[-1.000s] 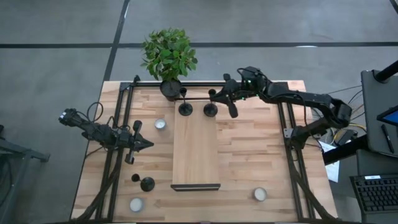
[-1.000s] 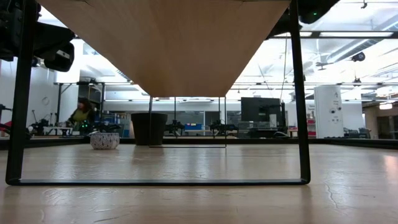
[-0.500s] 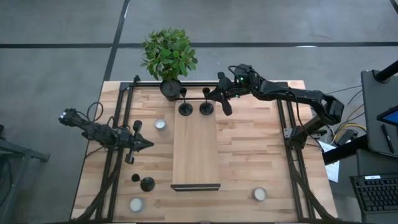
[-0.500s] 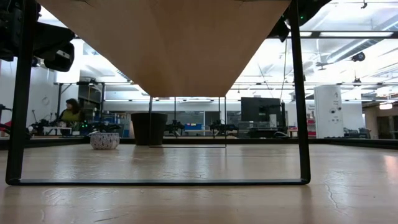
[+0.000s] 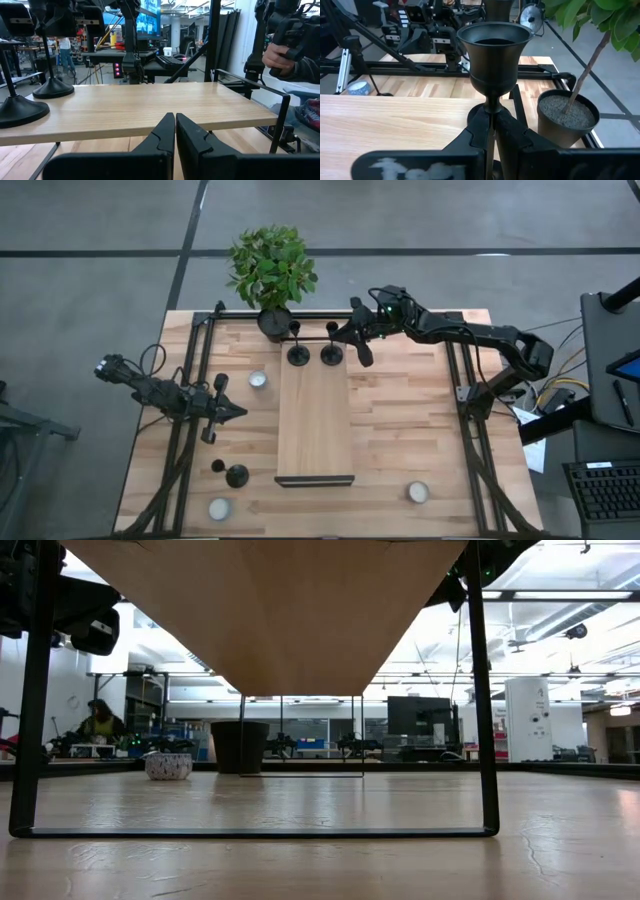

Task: Pick & Place candle stick holders
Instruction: Put the right black candle holder on the shelf, then put the pink scented candle on the shelf

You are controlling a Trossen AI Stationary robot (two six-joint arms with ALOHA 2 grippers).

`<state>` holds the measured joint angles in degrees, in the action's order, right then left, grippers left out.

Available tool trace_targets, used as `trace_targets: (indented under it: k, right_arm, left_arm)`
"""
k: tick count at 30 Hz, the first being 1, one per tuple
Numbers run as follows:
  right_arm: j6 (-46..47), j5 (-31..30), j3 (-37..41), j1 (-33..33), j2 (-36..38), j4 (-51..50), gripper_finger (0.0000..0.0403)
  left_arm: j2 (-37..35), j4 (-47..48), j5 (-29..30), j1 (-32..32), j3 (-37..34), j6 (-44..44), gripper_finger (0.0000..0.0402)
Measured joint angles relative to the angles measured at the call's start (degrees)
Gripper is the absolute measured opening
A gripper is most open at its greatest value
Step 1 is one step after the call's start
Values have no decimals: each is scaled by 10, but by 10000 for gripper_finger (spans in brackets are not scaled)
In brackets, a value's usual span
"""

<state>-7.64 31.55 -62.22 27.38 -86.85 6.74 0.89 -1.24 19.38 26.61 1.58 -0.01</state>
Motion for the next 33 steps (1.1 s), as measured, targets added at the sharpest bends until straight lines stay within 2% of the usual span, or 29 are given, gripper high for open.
trace_targets:
  k: [11, 24, 33]
  right_arm:
    - [2, 0, 0, 0, 1, -4, 28]
    - [2, -1, 1, 0, 3, -5, 125]
    - [19, -2, 1, 0, 30, -25, 182]
  left_arm:
    - [0, 0, 0, 0, 0, 0, 14]
    - [0, 0, 0, 0, 0, 0, 14]
    - [0, 0, 0, 0, 0, 0, 14]
